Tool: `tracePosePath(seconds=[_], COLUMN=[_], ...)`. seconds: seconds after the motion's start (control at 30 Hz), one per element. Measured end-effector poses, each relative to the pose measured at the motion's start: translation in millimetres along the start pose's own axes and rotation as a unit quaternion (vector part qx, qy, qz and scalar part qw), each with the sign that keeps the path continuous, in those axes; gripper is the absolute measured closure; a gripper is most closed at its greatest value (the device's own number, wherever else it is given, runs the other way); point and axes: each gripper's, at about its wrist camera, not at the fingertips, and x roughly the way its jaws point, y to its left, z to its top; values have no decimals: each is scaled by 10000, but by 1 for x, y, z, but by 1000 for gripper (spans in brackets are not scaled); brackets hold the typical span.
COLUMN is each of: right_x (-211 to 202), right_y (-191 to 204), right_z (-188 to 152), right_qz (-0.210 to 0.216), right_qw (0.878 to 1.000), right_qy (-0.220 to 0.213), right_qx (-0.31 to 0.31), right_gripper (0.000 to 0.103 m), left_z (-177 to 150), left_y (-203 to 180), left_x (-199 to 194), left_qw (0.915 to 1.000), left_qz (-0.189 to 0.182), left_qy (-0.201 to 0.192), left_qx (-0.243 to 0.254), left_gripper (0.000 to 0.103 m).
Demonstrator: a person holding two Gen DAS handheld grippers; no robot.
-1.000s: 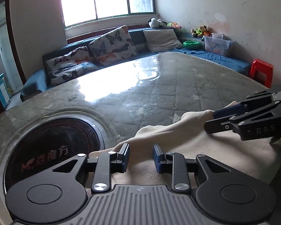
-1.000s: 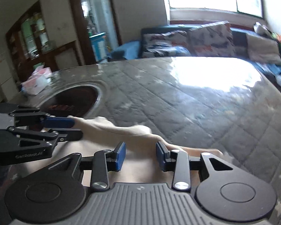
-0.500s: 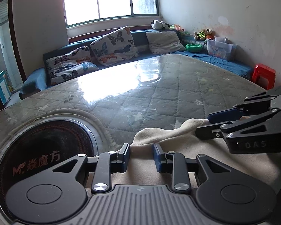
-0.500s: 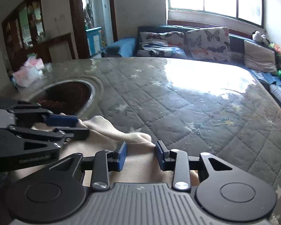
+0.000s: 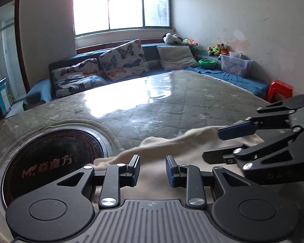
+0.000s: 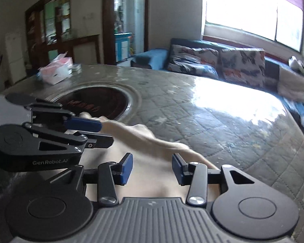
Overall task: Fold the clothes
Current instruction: 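Lay the folded hem down and open both grippers, then pat the folded sweatshirt flat with both open grippers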
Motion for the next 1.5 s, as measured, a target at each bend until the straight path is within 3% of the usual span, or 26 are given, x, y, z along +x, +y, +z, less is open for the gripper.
tracePosePath(seconds=[0.17,0.33,0.53,0.87,1.23,1.5], right_x=[-9,-10,-20,-31,-41,-64], right_y=[17,19,12,-3,-12,-20], right_z=[-11,-27,-42,-59,-69,-76], right_qz=[-116,-282,-462,-539,-532,-618], right_qw=[9997,9994,9988,9975,9978,9971], right_qy=[-12,37,-95,-215,-122,-149], right_qx=[-194,-189,130,400,372,424], right_gripper=[54,40,28,26,26,26], left_z=[-16,-29,-32,-42,-50,-50], left_y=[-12,-12,-7,2,9,4], left_x=[-10,-10,-16,-27,-38,-51], left_qw=[10000,9999,9997,9987,9961,9962], left_qz=[-20,103,235,286,59,-42], left_qy=[19,103,59,-27,78,45], left_qx=[80,31,-87,-417,-872,-867], left_gripper=[72,71,70,68,67,64])
